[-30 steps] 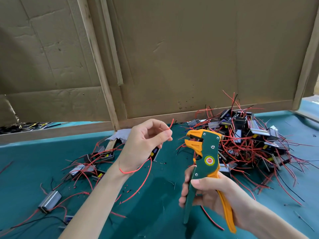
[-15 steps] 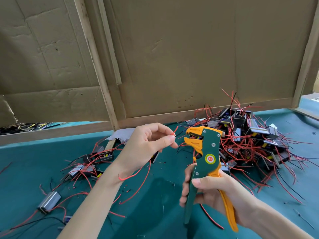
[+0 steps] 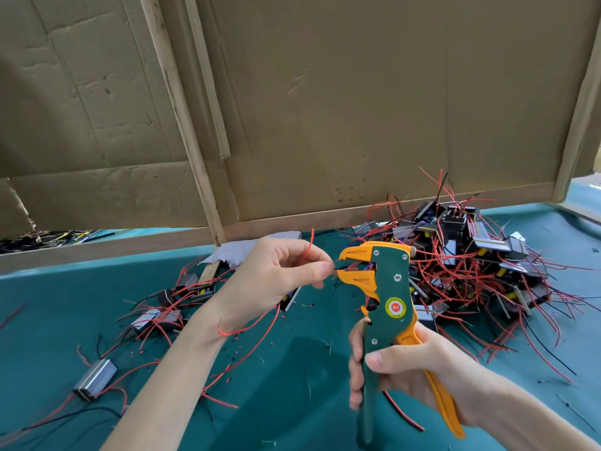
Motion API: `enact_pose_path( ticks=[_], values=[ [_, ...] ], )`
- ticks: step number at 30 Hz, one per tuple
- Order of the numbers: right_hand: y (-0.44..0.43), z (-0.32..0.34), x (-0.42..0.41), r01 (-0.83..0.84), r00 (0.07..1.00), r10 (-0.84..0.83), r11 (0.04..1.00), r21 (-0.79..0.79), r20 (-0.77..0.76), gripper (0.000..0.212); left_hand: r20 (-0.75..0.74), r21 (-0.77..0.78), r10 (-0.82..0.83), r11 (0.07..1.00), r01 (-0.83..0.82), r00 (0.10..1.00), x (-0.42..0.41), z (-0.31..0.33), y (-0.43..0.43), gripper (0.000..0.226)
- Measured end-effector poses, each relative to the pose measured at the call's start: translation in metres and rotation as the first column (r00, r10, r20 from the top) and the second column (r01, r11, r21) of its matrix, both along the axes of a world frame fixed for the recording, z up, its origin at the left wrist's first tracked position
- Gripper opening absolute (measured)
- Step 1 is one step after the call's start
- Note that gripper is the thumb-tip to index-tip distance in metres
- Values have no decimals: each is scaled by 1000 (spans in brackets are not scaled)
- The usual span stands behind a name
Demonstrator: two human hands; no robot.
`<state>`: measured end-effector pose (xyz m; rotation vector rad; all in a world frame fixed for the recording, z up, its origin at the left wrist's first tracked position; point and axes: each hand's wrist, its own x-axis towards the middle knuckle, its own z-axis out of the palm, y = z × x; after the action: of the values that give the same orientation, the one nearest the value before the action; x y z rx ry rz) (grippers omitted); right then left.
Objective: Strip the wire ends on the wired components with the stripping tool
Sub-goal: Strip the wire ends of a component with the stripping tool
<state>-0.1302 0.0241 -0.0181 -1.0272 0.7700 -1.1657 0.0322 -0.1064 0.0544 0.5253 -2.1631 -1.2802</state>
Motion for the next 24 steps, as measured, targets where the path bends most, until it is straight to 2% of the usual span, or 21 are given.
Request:
enact_pose_path(
  ticks=[7, 10, 12, 14, 18, 19, 21, 24],
  values=[
    [3, 2, 1, 47, 996, -45, 999, 24, -76, 15, 44, -2, -39, 999, 39, 998, 4, 1, -4, 14],
    [8, 1, 9, 163, 978, -155, 985, 50, -140, 24, 50, 7, -70, 998, 70, 996, 6, 0, -6, 11],
    [8, -4, 16, 307, 940, -293, 950, 61, -174, 35, 27, 14, -89, 996, 88, 996, 4, -3, -7, 7],
    [5, -8, 17, 402, 909, -390, 913, 66, -145, 36, 5, 43, -76, 996, 76, 997, 0, -9, -6, 8],
    [2, -1, 15, 275, 952, -280, 960, 50, 122, 13, 13, 29, -45, 999, 44, 999, -10, -21, -4, 21],
    [1, 0, 13, 257, 955, -258, 966, 29, 143, 13, 15, 13, -26, 1000, 26, 1000, -9, -22, -4, 27],
    [1, 0, 8, 245, 966, -241, 969, -30, 98, 18, 22, -29, 12, 1000, -11, 1000, -8, -22, -7, 31],
    [0, -2, 3, 212, 977, -211, 976, -49, 32, 23, 62, -152, 48, 988, -38, 997, -6, -17, -6, 26]
  ],
)
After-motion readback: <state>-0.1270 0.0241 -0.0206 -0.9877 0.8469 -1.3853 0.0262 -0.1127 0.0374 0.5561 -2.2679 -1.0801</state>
